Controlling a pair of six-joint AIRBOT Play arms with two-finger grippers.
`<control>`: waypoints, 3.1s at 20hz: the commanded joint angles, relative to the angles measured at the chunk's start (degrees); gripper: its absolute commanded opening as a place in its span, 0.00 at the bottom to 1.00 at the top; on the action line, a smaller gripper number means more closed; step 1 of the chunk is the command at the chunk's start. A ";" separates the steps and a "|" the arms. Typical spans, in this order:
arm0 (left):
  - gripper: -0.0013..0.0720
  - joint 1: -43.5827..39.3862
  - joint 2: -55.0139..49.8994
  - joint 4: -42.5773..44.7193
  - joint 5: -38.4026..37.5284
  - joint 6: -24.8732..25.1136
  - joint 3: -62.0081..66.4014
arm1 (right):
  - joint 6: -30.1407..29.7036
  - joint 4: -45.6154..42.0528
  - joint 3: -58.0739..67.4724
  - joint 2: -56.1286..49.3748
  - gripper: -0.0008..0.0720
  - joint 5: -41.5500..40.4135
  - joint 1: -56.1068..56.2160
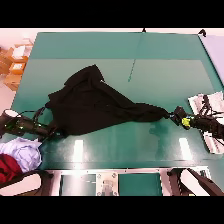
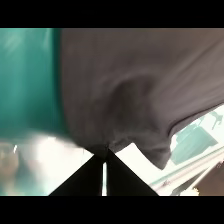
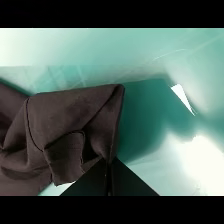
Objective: Fold the shirts.
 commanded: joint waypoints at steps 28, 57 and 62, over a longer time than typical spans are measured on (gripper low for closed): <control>0.05 0.00 25.42 -25.99 2.19 -0.70 79.58 | 3.54 11.65 83.47 6.19 0.03 -2.99 -10.08; 0.86 4.28 -23.08 -7.74 -15.67 6.45 58.86 | 0.09 -4.61 59.28 -36.85 0.22 26.49 -2.03; 0.76 6.36 -21.40 0.00 -20.94 3.39 41.55 | -3.58 -8.81 35.56 -22.38 0.27 21.35 -13.60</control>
